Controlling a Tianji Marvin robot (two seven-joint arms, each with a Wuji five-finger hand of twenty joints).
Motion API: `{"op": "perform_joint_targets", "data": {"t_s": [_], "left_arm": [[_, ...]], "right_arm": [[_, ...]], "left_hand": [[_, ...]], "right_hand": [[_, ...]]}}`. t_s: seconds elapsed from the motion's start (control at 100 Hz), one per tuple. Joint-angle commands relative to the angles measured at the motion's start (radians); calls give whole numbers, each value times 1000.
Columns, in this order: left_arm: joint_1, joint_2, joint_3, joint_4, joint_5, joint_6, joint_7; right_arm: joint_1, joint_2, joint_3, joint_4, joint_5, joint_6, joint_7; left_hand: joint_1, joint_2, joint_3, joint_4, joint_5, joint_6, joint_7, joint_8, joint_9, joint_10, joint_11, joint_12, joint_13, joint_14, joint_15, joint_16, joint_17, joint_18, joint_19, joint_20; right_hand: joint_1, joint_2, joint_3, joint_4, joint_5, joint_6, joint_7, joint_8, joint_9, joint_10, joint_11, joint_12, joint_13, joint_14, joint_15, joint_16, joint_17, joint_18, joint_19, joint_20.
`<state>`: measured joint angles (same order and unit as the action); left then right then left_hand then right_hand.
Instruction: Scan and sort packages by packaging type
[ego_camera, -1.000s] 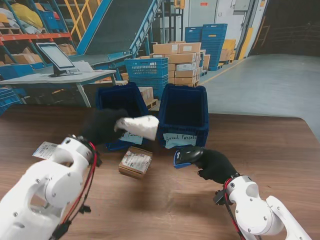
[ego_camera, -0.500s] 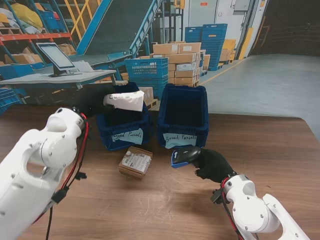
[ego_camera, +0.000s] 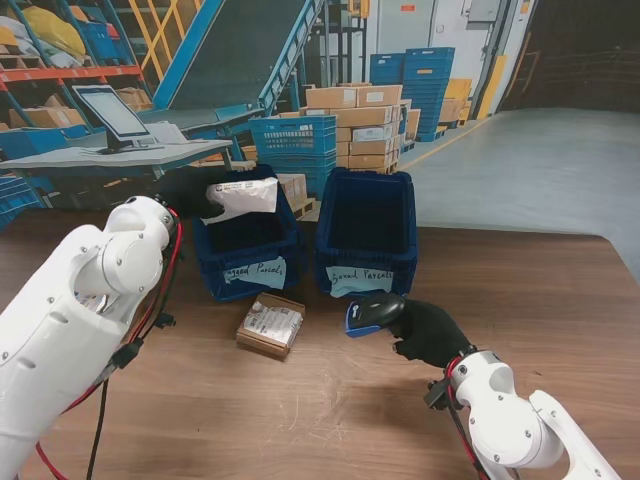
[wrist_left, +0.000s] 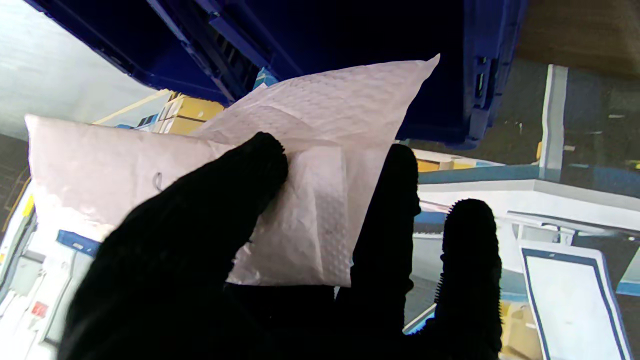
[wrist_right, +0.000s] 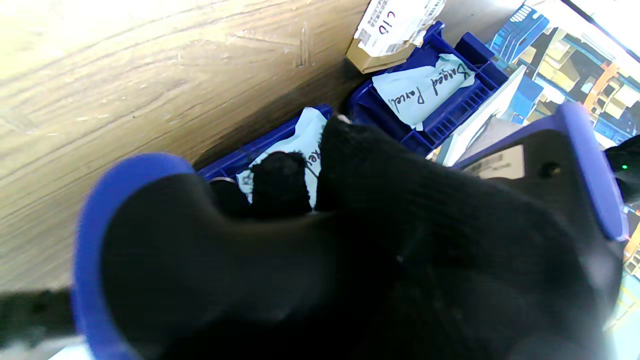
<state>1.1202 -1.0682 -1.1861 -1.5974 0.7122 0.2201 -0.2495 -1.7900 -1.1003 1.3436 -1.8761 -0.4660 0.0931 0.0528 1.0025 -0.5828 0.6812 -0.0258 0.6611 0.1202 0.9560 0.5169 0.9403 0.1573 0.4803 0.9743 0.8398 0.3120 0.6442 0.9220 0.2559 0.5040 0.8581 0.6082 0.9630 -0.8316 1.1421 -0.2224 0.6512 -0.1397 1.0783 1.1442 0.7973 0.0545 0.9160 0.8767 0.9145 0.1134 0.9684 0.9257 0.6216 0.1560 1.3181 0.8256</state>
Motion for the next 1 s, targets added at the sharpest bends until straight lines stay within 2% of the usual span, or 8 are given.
{"op": "perform_joint_targets", "data": {"t_s": [0.0, 0.38, 0.65, 0.76, 0.99], "left_arm": [[-24, -3, 10, 24, -4, 6, -34], [-170, -3, 99, 190, -71, 52, -95], [-267, -22, 188, 309, -123, 82, -67], [-292, -32, 212, 344, -141, 90, -46], [-324, -42, 238, 380, -172, 104, -37]], "right_arm": [[-12, -6, 2, -12, 3, -4, 14], [-28, -7, 20, -5, 22, -15, 16], [-31, -6, 30, 2, 35, -26, 24], [-36, -6, 36, -1, 37, -27, 26], [-42, -3, 45, -9, 36, -28, 40]], "left_hand": [[56, 19, 52, -13, 12, -24, 58, 21, 44, 1, 33, 15, 27, 0, 21, 17, 0, 7, 26, 20], [57, 21, 49, -15, 12, -27, 60, 17, 43, -1, 30, 12, 21, 1, 13, 15, -5, 6, 18, 17], [59, 25, 39, -20, 10, -31, 59, 13, 38, -6, 22, 5, 11, 1, -2, 5, -11, 2, 12, 16], [64, 29, 23, -23, 11, -38, 50, 0, 37, -12, -14, -24, 1, 1, -41, -44, -17, -1, 5, 16], [58, 33, 0, -28, 9, -32, 40, -14, 34, -6, -37, -39, 5, 13, 20, 1, -19, -2, 2, 17]], "right_hand": [[85, 51, 96, 9, 69, -59, 41, 27, 14, -2, -7, 8, 25, 19, 8, 13, 16, -4, 30, 23], [86, 51, 95, 9, 69, -59, 41, 27, 13, -2, -8, 8, 25, 17, 8, 13, 16, -4, 30, 22], [87, 51, 95, 9, 69, -57, 40, 27, 13, -2, -7, 8, 25, 18, 8, 13, 15, -5, 30, 22], [86, 51, 95, 9, 69, -57, 40, 27, 13, -2, -7, 8, 24, 16, 8, 13, 15, -5, 30, 22], [87, 52, 94, 9, 69, -57, 40, 27, 14, -1, -7, 9, 24, 18, 8, 14, 16, -4, 31, 22]]}}
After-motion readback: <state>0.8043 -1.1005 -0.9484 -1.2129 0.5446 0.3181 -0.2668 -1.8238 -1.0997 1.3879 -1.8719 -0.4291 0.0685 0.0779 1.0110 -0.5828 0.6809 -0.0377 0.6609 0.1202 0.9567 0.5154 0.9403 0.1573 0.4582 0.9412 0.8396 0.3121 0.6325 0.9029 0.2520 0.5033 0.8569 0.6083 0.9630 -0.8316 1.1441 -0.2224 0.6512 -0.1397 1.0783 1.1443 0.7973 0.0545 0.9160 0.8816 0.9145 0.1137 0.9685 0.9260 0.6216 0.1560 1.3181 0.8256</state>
